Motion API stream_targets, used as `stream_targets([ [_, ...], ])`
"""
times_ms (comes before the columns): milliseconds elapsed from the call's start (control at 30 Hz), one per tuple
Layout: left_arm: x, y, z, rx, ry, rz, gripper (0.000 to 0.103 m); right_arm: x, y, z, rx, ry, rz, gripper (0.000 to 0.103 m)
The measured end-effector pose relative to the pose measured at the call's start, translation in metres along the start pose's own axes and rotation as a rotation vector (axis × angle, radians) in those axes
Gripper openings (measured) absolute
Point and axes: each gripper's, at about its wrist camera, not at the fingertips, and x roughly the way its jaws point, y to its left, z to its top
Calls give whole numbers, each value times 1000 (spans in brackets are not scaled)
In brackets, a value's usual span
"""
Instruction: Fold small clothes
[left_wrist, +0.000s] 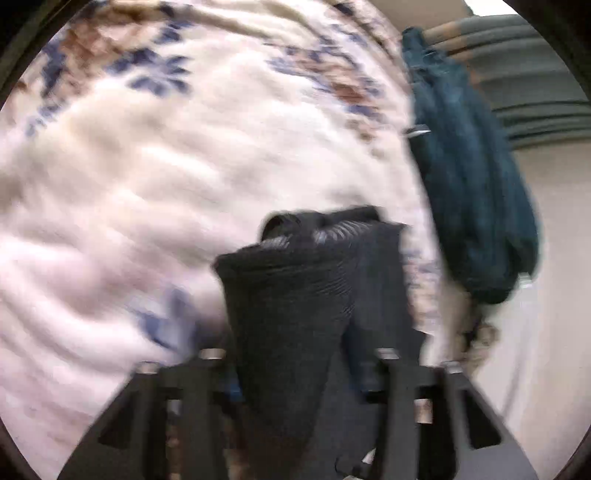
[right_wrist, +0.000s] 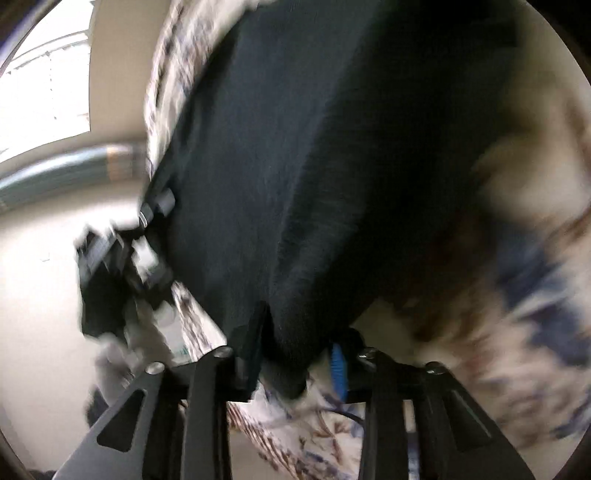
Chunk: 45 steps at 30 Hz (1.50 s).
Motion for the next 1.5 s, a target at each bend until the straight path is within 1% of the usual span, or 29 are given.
stream_targets([
  [67,-8,6,-5,-7,-15,30,53,10,7,-5,-26,32,-97,46],
  [133,-17,6,-23,-1,-45,38,60,-7,10,-9,-54,-9,-137,46],
  [167,-22,4,-35,-3,-66,51,60,-22,11,-8,-66,-42,-162,46],
  [233,-29,0,-61,-17,-106,63,60,-63,9,0,-53,-168,-195,46],
  [333,-28,-3,-87,-45,-136,68,61,-106,1,34,13,-312,-184,46],
  [433,-7,-4,-98,-89,-125,60,60,-113,-8,85,55,-360,-192,46],
  [467,-1,-5,-99,-91,-120,63,60,-114,-14,101,61,-348,-209,41],
  [500,6,-5,-101,-88,-113,76,60,-112,-18,114,80,-350,-225,7],
  [533,10,-6,-104,-80,-108,91,61,-115,-20,118,98,-378,-251,6],
  [633,22,-3,-112,-66,-69,103,61,-127,-8,110,36,-440,-375,6],
  [667,23,-2,-116,-63,-62,101,61,-125,-4,109,14,-426,-413,6],
  [700,23,-1,-117,-63,-59,98,61,-122,-10,106,10,-381,-442,6],
  [733,23,0,-118,-68,-61,88,61,-133,-30,104,25,-355,-446,7],
  [767,22,1,-118,-72,-62,75,61,-132,-35,103,47,-337,-439,8],
  [800,22,2,-117,-75,-62,66,61,-133,-37,102,66,-325,-402,19],
  [833,23,4,-116,-77,-62,53,63,-137,-40,103,83,-321,-375,36],
  [867,25,5,-116,-83,-64,34,66,-147,-45,100,109,-356,-332,44],
  [900,27,7,-117,-89,-67,21,69,-153,-50,97,123,-387,-261,56],
  [933,30,9,-117,-99,-71,0,69,-154,-58,95,143,-394,-209,64],
  [967,33,9,-118,-104,-73,-18,70,-152,-64,95,161,-387,-191,64],
  [1067,39,7,-118,-107,-98,-40,72,-131,-88,95,187,-321,-75,64],
  [1100,40,5,-119,-108,-107,-39,72,-118,-94,100,189,-298,21,64],
  [1167,40,0,-119,-103,-139,-55,70,-100,-97,107,169,-310,61,66],
  [1200,38,-1,-120,-99,-167,-69,57,-93,-95,111,146,-339,103,66],
  [1233,39,-1,-121,-95,-176,-74,42,-87,-92,114,133,-363,130,61],
  [1267,38,-1,-121,-88,-181,-81,35,-81,-87,116,130,-378,148,52],
  [1300,35,-1,-121,-82,-193,-94,28,-74,-82,119,127,-379,157,25],
  [1400,22,1,-116,-65,-188,-118,23,-64,-75,113,170,-404,171,22],
  [1500,1,-3,-111,-20,-148,-113,23,-76,-61,84,153,-433,158,20],
])
